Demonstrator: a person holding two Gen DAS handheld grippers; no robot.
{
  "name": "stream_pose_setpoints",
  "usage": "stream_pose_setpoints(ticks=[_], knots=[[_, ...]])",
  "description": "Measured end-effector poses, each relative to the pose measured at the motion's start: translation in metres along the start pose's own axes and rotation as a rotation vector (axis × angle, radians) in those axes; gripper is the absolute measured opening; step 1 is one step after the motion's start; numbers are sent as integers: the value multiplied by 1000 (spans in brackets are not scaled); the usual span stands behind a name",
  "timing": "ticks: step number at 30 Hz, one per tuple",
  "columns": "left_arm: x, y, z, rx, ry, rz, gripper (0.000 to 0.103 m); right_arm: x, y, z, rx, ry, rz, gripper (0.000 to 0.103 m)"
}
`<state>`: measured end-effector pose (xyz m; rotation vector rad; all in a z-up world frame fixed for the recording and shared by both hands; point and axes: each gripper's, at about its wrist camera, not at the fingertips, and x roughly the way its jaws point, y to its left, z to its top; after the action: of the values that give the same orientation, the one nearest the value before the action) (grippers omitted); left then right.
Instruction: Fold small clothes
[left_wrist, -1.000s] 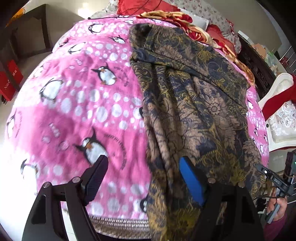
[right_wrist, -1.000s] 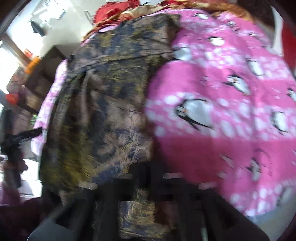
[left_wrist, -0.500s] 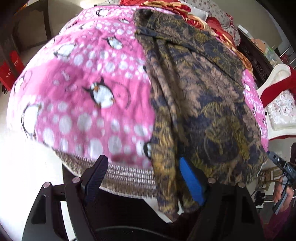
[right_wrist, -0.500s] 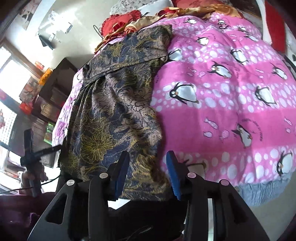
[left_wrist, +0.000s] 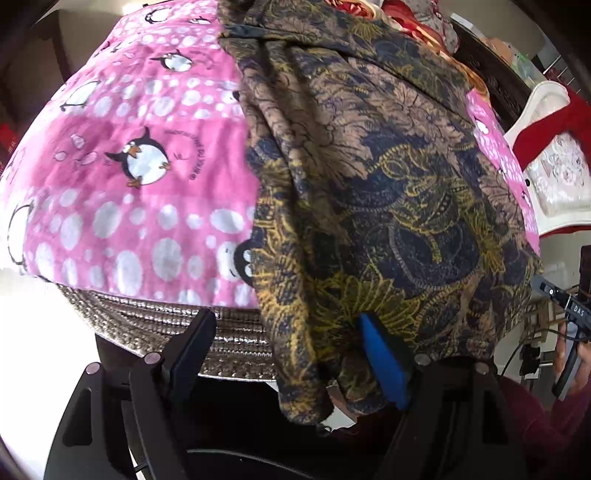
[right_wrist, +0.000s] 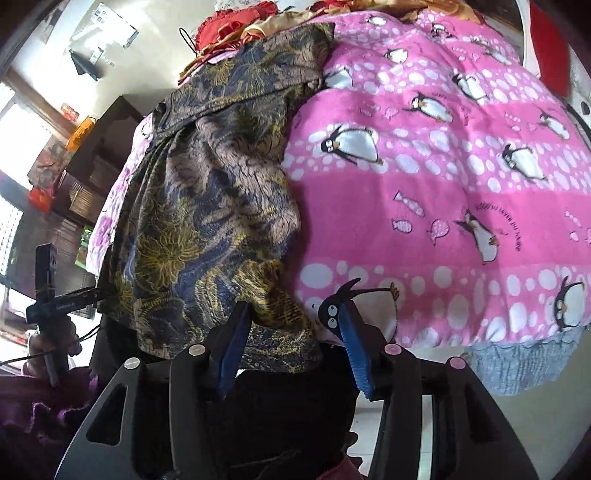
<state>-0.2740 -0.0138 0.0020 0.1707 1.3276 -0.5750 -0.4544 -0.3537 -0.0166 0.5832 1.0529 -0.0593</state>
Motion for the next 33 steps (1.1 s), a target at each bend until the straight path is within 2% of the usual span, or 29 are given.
stream_pose_setpoints(ticks=[2,4,5,7,11,13,15,18,22,26,30,33], knots=[[-1,0,0,10,-4,-3,66,4,0,-1,-7,2,17,52],[-2,3,0,7,31,-41,21,6,-1,-1,-14,6,25,52],[-3,6,-1,-7,45,-69,16,6,-1,-2,-16,7,30,52],[-7,14,-2,-40,36,-101,15,5,-3,-2,-13,7,48,53],[-19,21,-2,-60,6,-100,12,9,-6,-5,-5,12,60,52],[-23,19,-3,-47,-9,-104,9,8,-2,-7,-30,11,41,41],[-23,18,-3,-33,-15,-106,7,3,-1,-8,-36,-1,36,24],[-27,21,-6,-50,-35,-120,5,-8,-6,-9,-12,-18,72,7],[-65,40,-15,-86,-122,-181,5,-28,1,-14,-38,-43,102,7],[-101,58,-17,-110,-204,-194,4,-51,15,-16,-69,-45,225,6],[-110,69,-7,-124,-223,-179,4,-49,31,-10,-99,-12,314,6],[-121,74,5,-137,-260,-218,4,-43,37,5,-96,-15,352,6]])
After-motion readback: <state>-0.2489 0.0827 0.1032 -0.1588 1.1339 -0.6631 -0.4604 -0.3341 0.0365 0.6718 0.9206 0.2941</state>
